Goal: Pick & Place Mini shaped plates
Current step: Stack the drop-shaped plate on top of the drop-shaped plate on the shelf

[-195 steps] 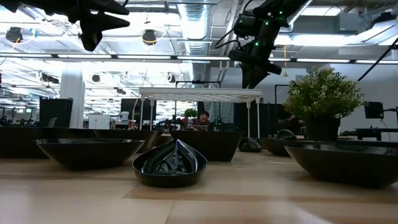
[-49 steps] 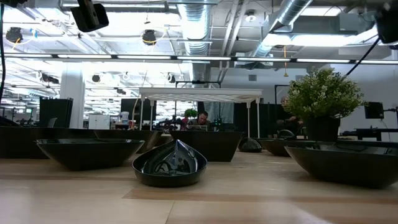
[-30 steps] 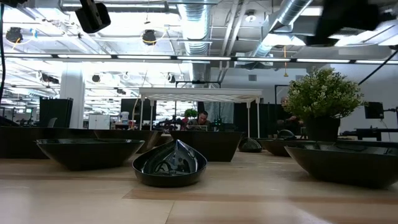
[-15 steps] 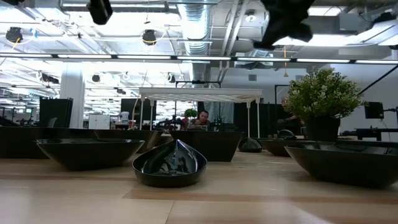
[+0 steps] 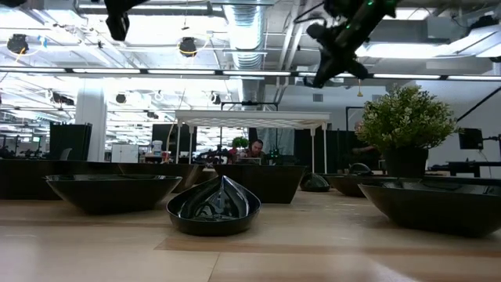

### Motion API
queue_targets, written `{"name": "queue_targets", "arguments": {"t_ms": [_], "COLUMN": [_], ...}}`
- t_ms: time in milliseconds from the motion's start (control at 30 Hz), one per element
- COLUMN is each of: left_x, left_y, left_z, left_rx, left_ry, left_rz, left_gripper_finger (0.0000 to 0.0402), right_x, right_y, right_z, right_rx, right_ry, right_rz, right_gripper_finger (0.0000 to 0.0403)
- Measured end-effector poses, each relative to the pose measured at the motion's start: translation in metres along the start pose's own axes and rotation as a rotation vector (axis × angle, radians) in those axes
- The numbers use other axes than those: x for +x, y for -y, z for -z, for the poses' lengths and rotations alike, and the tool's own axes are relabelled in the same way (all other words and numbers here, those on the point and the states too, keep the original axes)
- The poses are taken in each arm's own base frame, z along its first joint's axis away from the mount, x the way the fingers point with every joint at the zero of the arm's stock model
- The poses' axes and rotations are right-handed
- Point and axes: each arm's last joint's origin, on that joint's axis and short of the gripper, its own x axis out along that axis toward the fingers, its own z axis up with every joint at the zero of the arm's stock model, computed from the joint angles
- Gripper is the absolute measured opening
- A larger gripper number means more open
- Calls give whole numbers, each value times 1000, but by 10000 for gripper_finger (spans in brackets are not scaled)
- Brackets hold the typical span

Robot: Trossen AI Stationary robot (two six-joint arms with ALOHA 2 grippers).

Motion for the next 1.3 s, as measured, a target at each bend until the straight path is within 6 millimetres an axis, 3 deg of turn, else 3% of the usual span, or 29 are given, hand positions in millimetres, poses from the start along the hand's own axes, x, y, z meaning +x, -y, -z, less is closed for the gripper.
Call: {"name": "queue_targets", "arguments": {"t_ms": [233,467,733,1300], "left_x": [6,9,9,9], "left_y": [-15,-23,-24,-24], "left_z": [-6,-7,-7,-7], "left_rx": [0,-1,0,-3], "left_ry": [-9,-23,-25,-27], "left_rz": [-4,-17,-17,-23], "left_gripper_finger": [108,108,108,108], "right_x": [25,42,62,62], "right_y": [1,2,11,12], "right_z": [-34,-50,-49,-49], "right_rx": [-103,-171,-163,-117], "right_ry": [-120,-224,-319,-308], "right_rz": [9,19,49,112], "right_gripper_finger": [0,0,0,13]}}
